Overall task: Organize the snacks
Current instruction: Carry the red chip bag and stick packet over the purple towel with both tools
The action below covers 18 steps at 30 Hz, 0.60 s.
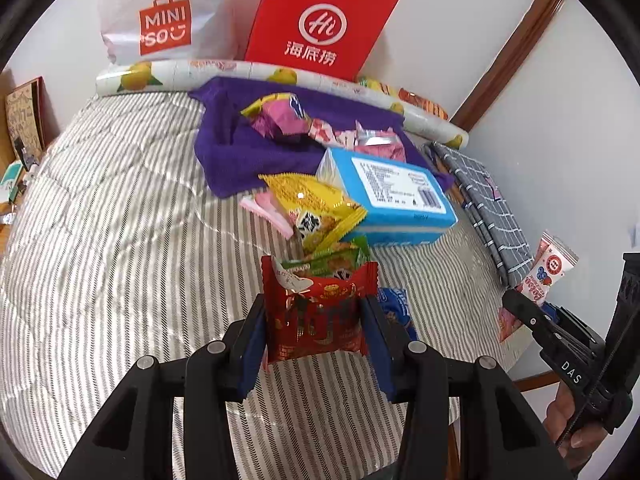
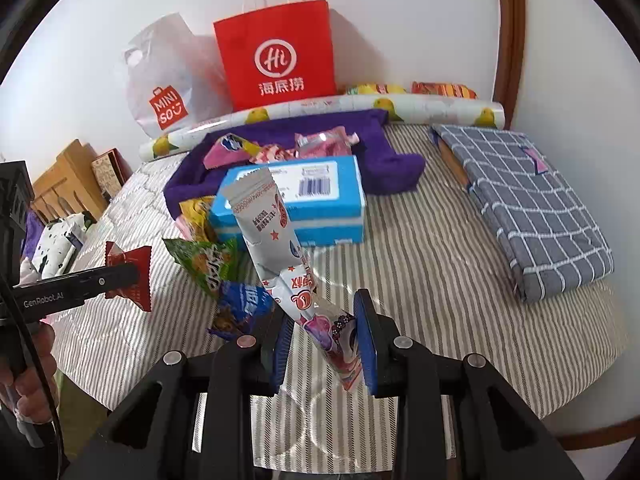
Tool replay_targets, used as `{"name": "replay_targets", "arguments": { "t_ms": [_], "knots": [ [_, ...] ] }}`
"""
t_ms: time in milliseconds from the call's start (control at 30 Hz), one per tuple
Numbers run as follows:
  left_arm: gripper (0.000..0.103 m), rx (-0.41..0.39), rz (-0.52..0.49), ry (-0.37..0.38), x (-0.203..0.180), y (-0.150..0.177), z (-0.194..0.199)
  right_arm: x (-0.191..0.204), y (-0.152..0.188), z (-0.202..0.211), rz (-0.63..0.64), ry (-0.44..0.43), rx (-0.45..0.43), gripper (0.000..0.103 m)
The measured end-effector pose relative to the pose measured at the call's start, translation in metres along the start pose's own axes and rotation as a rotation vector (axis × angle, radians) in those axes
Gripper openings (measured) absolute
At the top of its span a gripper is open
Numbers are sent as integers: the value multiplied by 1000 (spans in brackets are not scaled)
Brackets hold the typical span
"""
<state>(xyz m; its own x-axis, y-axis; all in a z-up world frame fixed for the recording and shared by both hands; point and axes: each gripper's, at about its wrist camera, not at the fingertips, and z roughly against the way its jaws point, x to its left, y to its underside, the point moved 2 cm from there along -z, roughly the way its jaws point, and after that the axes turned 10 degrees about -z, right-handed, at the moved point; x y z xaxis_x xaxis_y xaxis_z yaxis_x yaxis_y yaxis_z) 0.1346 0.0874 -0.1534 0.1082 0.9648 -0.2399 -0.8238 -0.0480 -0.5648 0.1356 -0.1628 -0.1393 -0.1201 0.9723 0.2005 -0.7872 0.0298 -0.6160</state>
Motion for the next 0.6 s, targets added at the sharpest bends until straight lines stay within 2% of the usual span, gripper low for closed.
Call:
{"name": "replay_targets", "arguments": {
  "t_ms": [600],
  "knots": [
    [44, -51, 2, -1, 4, -23, 26, 22, -24, 22, 32, -16, -66, 30]
  ]
}}
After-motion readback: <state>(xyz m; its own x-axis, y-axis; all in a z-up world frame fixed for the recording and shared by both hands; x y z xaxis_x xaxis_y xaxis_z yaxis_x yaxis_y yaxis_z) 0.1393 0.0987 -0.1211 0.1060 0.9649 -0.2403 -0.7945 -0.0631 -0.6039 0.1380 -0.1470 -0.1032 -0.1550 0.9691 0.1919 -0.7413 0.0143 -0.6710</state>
